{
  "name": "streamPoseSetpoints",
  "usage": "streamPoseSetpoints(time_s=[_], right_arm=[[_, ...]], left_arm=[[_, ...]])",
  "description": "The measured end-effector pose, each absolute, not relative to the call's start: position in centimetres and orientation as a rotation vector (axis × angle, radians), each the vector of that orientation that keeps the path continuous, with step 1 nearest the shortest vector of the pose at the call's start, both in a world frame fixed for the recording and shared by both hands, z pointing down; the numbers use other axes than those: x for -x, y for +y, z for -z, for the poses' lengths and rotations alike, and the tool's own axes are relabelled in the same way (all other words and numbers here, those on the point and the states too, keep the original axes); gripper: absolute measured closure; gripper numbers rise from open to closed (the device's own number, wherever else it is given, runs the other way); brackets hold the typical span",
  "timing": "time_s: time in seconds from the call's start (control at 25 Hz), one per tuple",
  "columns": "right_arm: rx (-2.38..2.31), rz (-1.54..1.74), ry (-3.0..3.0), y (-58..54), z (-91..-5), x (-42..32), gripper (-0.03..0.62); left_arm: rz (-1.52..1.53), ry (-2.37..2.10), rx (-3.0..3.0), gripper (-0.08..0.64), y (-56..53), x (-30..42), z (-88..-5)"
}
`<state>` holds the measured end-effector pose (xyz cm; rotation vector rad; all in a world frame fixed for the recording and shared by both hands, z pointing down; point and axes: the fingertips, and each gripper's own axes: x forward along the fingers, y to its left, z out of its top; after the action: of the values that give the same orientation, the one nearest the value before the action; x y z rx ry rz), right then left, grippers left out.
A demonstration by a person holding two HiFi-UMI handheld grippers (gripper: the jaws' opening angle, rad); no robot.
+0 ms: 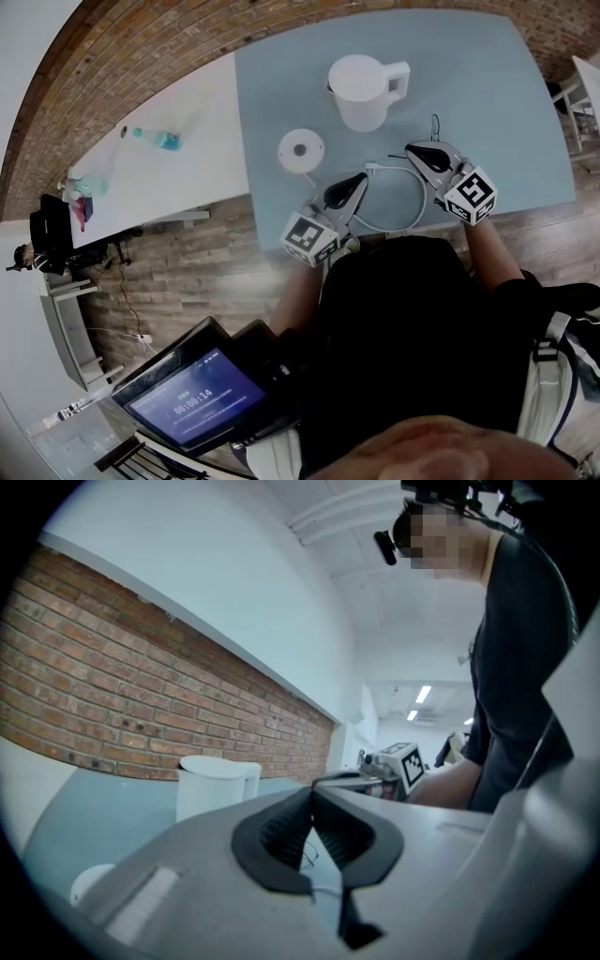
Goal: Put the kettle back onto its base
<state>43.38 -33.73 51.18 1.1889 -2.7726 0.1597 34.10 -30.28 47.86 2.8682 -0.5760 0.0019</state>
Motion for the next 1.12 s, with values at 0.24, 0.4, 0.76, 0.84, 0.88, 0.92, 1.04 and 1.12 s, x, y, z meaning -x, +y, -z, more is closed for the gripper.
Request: streamPoseSetpoints(time_s=[0.24, 0.4, 0.76, 0.84, 0.88, 0.92, 1.04, 1.12], right_arm=[[-1.234, -0.178, -2.7, -35.8, -53.0, -44.4, 0.518], [-1.294, -0.189, -2.637, -37.8, -54.2, -45.4, 0.463], [-1.469, -0.223, -2.435, -44.9, -57.1, -49.0, 0.324], [-1.513, -0.251, -2.397, -46.4, -57.8, -49.5, 0.298], [-1.531, -0.267, -2.381, -47.1, -58.1, -49.7, 0.293], [-1.544, -0.28, -2.366, -47.8, -58.5, -49.8, 0.293], [-1.574, -0.294, -2.301, -49.5, -60.0, -50.9, 0.284], [-1.6, -0.305, -2.264, -50.3, -60.8, -51.8, 0.281]], left_arm=[[0.005, -0.606, -2.872, 0.557, -31.1, -34.2, -47.4], [0.018, -0.612, -2.877, 0.557, -31.5, -34.7, -47.2], [-0.001, -0.654, -2.857, 0.557, -31.5, -33.4, -47.9], [-0.005, -0.657, -2.853, 0.557, -31.4, -33.1, -47.9], [-0.007, -0.659, -2.855, 0.557, -31.4, -32.9, -47.9], [-0.008, -0.662, -2.857, 0.557, -31.5, -32.7, -47.8], [-0.014, -0.675, -2.861, 0.557, -31.5, -32.3, -47.8], [-0.016, -0.694, -2.863, 0.557, -31.5, -31.8, -48.1]])
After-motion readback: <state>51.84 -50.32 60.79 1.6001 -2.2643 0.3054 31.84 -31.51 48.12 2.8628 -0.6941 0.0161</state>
